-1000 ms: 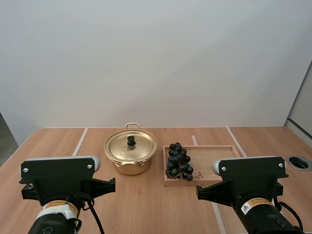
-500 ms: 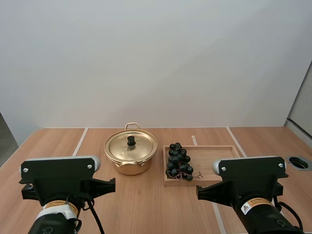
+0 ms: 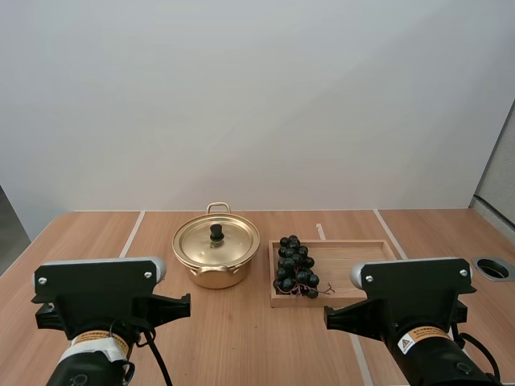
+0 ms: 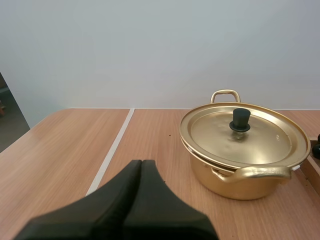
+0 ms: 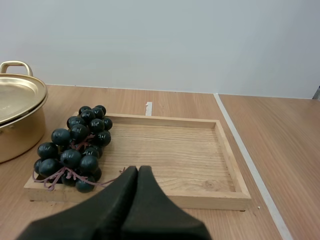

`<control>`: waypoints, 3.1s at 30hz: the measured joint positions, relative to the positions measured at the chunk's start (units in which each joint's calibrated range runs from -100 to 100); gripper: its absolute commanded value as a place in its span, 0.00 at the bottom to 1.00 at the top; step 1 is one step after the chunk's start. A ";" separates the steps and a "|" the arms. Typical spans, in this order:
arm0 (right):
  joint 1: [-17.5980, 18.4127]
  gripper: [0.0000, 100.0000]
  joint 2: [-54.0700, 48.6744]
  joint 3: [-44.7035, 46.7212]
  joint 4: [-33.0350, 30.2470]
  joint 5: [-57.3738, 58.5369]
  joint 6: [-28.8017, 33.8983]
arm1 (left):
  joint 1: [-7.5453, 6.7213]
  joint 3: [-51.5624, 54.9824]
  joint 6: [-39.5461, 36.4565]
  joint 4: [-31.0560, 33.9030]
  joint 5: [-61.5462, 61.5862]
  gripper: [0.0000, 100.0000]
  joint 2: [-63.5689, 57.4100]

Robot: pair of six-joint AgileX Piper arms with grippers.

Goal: Open the pot, put the grape inside, and close it

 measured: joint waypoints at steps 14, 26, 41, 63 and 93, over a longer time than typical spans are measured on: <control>0.00 0.00 0.00 0.00 0.00 0.00 0.00 | 0.00 0.00 0.00 0.00 0.00 0.00 0.00; 0.00 0.00 0.00 0.00 0.00 0.00 0.00 | 0.00 0.00 0.00 0.00 0.00 0.00 0.00; 0.00 0.00 0.00 0.00 0.00 0.00 0.00 | 0.00 0.00 0.23 0.00 0.00 0.00 0.00; 0.00 0.00 -0.05 -16.30 -0.55 -11.58 0.00 | 0.00 -21.04 6.94 0.00 -12.36 0.00 3.95; 0.00 0.00 52.56 -73.16 -0.90 44.40 -0.44 | 0.00 -57.56 31.78 -13.80 30.45 0.00 44.80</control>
